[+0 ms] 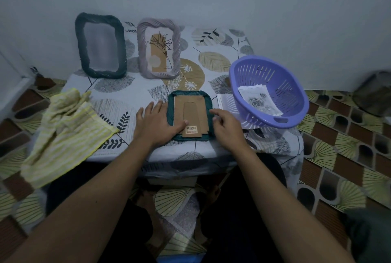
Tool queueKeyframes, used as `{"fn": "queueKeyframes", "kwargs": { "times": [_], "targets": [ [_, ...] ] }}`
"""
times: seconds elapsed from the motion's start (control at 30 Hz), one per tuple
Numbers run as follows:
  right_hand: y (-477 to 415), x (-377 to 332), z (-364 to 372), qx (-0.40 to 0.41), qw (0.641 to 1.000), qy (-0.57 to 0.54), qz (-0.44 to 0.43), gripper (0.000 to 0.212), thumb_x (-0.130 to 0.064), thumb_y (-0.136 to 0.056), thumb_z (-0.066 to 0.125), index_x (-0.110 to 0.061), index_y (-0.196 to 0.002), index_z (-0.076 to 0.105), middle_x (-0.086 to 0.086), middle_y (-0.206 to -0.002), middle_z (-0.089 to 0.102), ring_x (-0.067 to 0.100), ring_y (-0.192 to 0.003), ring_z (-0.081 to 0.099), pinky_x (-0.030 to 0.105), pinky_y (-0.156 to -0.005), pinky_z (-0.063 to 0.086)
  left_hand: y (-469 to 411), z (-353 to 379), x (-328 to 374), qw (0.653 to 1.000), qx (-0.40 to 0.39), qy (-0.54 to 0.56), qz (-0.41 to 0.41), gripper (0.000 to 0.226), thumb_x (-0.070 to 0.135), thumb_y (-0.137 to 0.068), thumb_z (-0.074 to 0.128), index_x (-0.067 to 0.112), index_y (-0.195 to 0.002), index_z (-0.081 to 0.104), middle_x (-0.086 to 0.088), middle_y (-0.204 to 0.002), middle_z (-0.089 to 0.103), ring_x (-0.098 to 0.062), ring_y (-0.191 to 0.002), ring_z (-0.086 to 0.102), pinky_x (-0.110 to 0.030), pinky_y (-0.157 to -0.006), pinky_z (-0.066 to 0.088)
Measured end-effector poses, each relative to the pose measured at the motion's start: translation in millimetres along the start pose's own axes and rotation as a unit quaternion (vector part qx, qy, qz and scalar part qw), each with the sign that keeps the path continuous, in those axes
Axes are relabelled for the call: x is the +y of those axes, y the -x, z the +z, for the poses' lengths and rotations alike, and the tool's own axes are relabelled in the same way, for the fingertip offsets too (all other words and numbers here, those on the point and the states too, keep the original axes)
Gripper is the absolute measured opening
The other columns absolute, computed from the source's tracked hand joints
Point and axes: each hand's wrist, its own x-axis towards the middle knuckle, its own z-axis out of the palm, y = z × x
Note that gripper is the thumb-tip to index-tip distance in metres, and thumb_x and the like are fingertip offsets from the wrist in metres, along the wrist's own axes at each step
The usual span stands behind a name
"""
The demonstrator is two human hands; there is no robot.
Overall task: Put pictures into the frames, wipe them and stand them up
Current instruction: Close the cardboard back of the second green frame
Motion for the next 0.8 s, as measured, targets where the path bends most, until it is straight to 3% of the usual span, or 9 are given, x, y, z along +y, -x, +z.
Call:
{"fn": "queueKeyframes", "kwargs": {
  "times": [0.13, 0.27, 0.5, 0.57, 0.67, 0.73, 0.8],
  "targets": [
    [-6.7, -3.1, 13.6, -0.022, 0.999, 0.049, -0.003, 0.038, -0.032, -0.102, 0.049, -0.023, -0.138, 0.059, 0.006, -0.147, 0.047, 0.03, -0.133, 0.043, 0.045, -0.111, 0.035, 0.4, -0.6, 0.8, 1.0, 0.001, 0.011, -0.004, 0.105, 0.092, -0.076, 0.027, 0.022, -0.155, 0.024, -0.003, -0.163, 0.024, -0.026, -0.15, 0.018, -0.053, -0.121, 0.01],
    [-7.1, -9.6, 19.2, -0.055, 0.99, 0.127, 0.011, 0.04, -0.045, -0.1, 0.049, -0.038, -0.139, 0.054, -0.004, -0.155, 0.037, 0.031, -0.134, 0.032, 0.045, -0.109, 0.029, 2.6, -1.1, 1.9, 1.0, 0.004, 0.023, -0.002, 0.099, 0.088, -0.08, 0.029, 0.022, -0.154, 0.026, -0.004, -0.163, 0.026, -0.027, -0.15, 0.019, -0.052, -0.121, 0.01],
    [-9.6, -21.7, 27.2, -0.045, 0.99, 0.132, 0.03, 0.037, -0.042, -0.099, 0.053, -0.044, -0.135, 0.057, -0.006, -0.153, 0.038, 0.032, -0.129, 0.034, 0.045, -0.108, 0.028, 4.9, -8.5, -0.9, 0.994, -0.012, 0.111, -0.006, 0.076, 0.07, -0.089, 0.025, 0.025, -0.149, 0.04, -0.004, -0.158, 0.036, -0.028, -0.148, 0.023, -0.051, -0.121, 0.01],
    [-9.5, -24.0, 30.0, -0.056, 0.989, 0.134, 0.031, 0.038, -0.042, -0.099, 0.051, -0.044, -0.137, 0.055, -0.005, -0.153, 0.037, 0.032, -0.129, 0.033, 0.044, -0.108, 0.028, 0.3, -17.6, -5.1, 0.982, -0.041, 0.183, -0.026, 0.058, 0.056, -0.093, 0.035, 0.025, -0.138, 0.053, -0.007, -0.145, 0.051, -0.031, -0.141, 0.036, -0.05, -0.119, 0.02],
    [-8.5, -30.1, 35.9, -0.069, 0.988, 0.141, 0.012, 0.04, -0.043, -0.102, 0.045, -0.045, -0.142, 0.049, -0.001, -0.154, 0.036, 0.034, -0.129, 0.033, 0.043, -0.107, 0.027, 0.5, -37.8, -7.2, 0.945, -0.056, 0.318, -0.047, 0.031, 0.031, -0.098, 0.048, 0.025, -0.123, 0.065, -0.002, -0.115, 0.067, -0.025, -0.112, 0.06, -0.035, -0.094, 0.043],
    [-6.7, -36.6, 39.9, -0.08, 0.986, 0.145, -0.006, 0.043, -0.043, -0.104, 0.038, -0.045, -0.147, 0.041, 0.0, -0.155, 0.034, 0.035, -0.13, 0.033, 0.043, -0.105, 0.027, 5.0, -50.3, -7.9, 0.927, -0.033, 0.368, -0.065, 0.032, 0.021, -0.099, 0.049, 0.027, -0.127, 0.064, 0.004, -0.11, 0.066, -0.019, -0.105, 0.061, -0.029, -0.086, 0.042],
    [-3.7, -45.8, 43.7, -0.101, 0.983, 0.15, -0.026, 0.046, -0.044, -0.105, 0.033, -0.044, -0.151, 0.033, 0.001, -0.157, 0.032, 0.035, -0.132, 0.032, 0.043, -0.105, 0.026, 7.3, -59.2, -12.1, 0.914, 0.014, 0.395, -0.093, 0.034, 0.019, -0.098, 0.049, 0.027, -0.127, 0.066, 0.006, -0.111, 0.067, -0.018, -0.105, 0.061, -0.031, -0.091, 0.044]
  ]
}}
